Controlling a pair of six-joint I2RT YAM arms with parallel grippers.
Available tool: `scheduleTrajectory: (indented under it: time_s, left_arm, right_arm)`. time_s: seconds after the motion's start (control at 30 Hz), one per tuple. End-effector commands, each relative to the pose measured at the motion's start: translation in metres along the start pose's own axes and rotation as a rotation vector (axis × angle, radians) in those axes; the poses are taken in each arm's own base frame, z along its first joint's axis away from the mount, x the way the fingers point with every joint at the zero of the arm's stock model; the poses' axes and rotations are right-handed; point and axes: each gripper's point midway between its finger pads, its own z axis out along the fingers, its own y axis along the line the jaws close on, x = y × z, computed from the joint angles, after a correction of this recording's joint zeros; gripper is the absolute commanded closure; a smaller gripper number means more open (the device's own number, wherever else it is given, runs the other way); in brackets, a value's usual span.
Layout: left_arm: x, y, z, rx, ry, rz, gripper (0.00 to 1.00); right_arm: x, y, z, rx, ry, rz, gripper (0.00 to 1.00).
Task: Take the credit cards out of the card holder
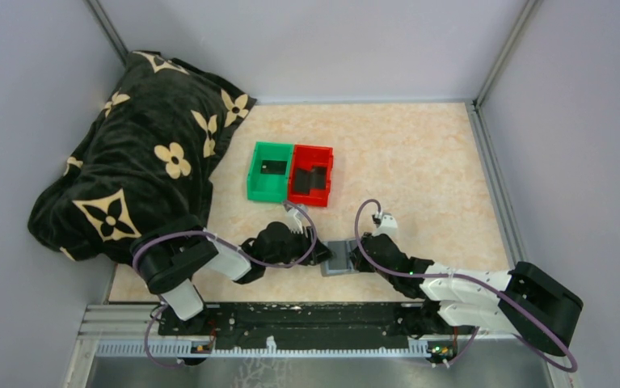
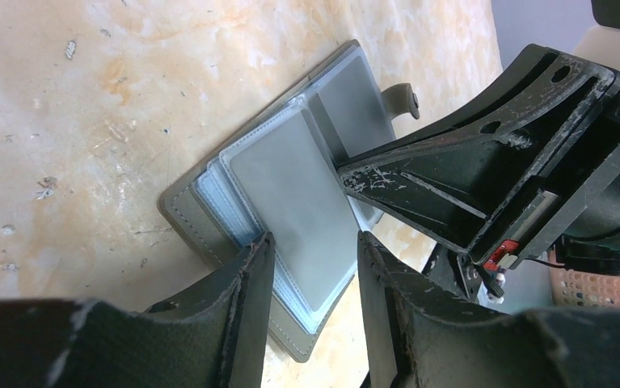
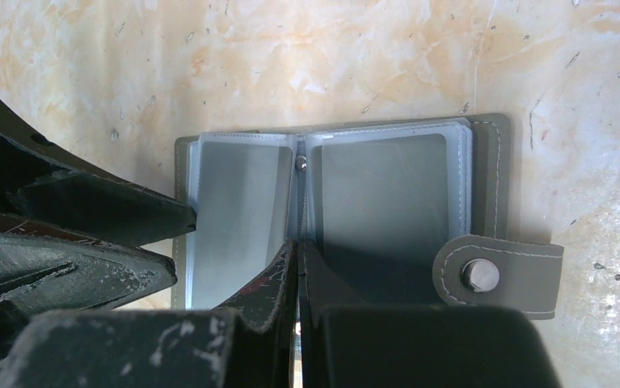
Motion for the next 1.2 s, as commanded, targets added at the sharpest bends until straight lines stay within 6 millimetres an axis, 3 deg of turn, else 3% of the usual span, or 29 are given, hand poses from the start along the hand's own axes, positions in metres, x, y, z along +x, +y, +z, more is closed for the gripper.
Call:
scheduleTrajectory:
  time_s: [0.0,0.33,1.17]
  left_arm:
    - [-0.007,-0.038,0.006,0.148,0.004,-0.021,0.51]
    - [-0.011,-0.061,0.005,0.257,-0.001,-0.065,0.51]
    - [-0.023,-0.086,-0.006,0.335,-0.023,-0.069,0.52]
  right_arm:
    - [0.001,0.012,0.0,-0.051,0.007,0.004,1.0]
    - [0.003,0.01,0.0,-0.051,0.01,0.007,1.0]
    - [0.006,0.008,0.001,-0.046,0.015,0.009,1.0]
